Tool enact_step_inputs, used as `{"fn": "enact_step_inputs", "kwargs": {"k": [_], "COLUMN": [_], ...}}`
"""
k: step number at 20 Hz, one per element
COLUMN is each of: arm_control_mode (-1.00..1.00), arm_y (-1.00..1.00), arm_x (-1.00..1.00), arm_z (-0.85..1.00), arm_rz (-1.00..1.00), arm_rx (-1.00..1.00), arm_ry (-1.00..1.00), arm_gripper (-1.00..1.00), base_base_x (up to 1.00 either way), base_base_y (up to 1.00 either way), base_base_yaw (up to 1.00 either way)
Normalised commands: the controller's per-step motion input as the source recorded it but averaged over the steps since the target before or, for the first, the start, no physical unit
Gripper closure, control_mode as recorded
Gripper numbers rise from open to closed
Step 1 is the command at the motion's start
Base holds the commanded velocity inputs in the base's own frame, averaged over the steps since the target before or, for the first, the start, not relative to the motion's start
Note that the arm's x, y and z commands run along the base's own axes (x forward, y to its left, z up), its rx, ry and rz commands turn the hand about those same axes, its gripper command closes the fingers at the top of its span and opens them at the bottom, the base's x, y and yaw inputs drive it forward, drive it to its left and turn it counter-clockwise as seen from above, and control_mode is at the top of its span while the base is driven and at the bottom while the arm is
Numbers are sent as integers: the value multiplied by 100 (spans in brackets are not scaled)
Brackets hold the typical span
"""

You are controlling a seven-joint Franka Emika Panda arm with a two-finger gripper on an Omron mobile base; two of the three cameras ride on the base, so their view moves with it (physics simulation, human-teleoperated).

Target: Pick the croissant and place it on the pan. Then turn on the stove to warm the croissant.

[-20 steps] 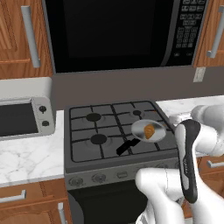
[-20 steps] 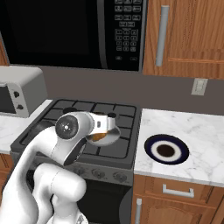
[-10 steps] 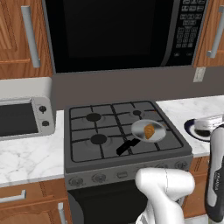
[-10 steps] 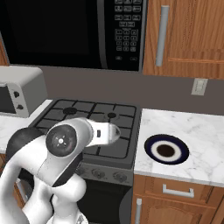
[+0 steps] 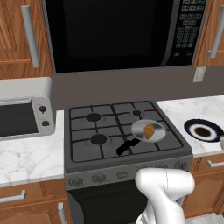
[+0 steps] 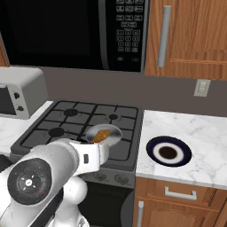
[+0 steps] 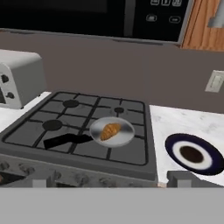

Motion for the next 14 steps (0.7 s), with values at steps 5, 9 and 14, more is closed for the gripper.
{"fn": "enact_step_inputs", "kwargs": {"k": [5, 9, 14], "arm_control_mode": [-100, -100, -100], "arm_y": [26, 11, 0], "arm_x": [-94, -29, 6], "arm_z": [-34, -19, -24], "arm_rz": [0, 0, 0], "arm_rx": [-10, -5, -1], "arm_ry": [-7, -2, 0], "arm_gripper": [-100, -100, -100], "base_base_x": [0, 0, 0], "base_base_y": [0, 0, 0], "base_base_yaw": [0, 0, 0]}}
